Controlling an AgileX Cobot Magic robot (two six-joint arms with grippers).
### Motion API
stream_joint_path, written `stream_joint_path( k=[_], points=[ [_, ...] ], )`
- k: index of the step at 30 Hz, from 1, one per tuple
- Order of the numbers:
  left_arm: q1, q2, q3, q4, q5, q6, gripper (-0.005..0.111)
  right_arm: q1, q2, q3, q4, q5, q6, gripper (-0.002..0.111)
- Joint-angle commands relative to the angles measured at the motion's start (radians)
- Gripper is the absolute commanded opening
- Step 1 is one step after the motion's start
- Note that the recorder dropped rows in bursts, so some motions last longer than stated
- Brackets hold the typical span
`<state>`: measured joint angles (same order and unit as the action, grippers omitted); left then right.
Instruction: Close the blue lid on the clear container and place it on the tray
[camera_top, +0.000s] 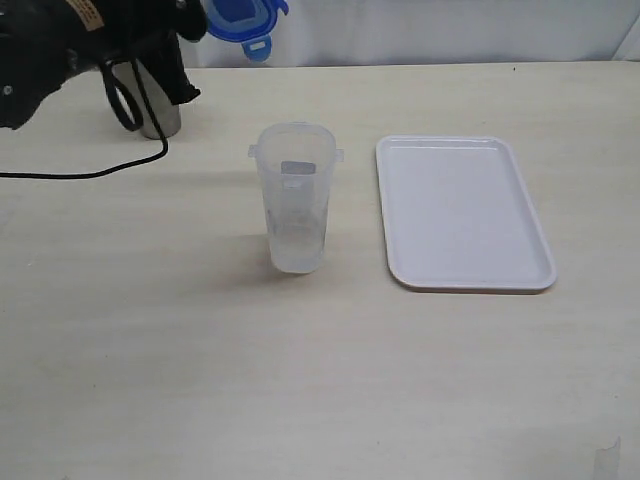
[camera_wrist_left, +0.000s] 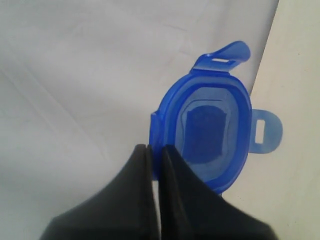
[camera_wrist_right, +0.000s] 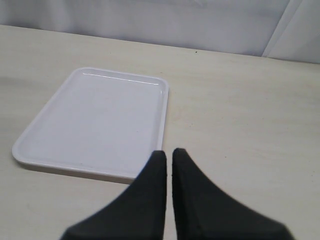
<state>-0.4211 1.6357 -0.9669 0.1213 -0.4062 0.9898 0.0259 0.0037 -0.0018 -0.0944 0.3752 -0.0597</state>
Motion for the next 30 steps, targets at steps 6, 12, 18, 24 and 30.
stream_joint_path(
  k=[6, 12, 18, 24, 30],
  points=[
    [-0.126, 0.034, -0.046, -0.328, 0.018, 0.526, 0.0, -0.002, -0.004, 0.002, 0.006, -0.003, 0.004, 0.004],
    [-0.238, 0.032, -0.046, -0.472, 0.022, 0.704, 0.0, -0.002, -0.004, 0.002, 0.006, -0.003, 0.004, 0.004],
    [-0.33, 0.032, -0.026, -0.823, -0.093, 1.085, 0.0, -0.002, -0.004, 0.002, 0.006, -0.003, 0.004, 0.004],
    [-0.395, 0.032, 0.014, -0.928, -0.21, 1.152, 0.0, -0.002, -0.004, 0.002, 0.006, -0.003, 0.004, 0.004],
    [-0.443, 0.031, 0.038, -0.978, -0.246, 1.152, 0.0, -0.002, -0.004, 0.002, 0.006, -0.003, 0.004, 0.004]
  ],
)
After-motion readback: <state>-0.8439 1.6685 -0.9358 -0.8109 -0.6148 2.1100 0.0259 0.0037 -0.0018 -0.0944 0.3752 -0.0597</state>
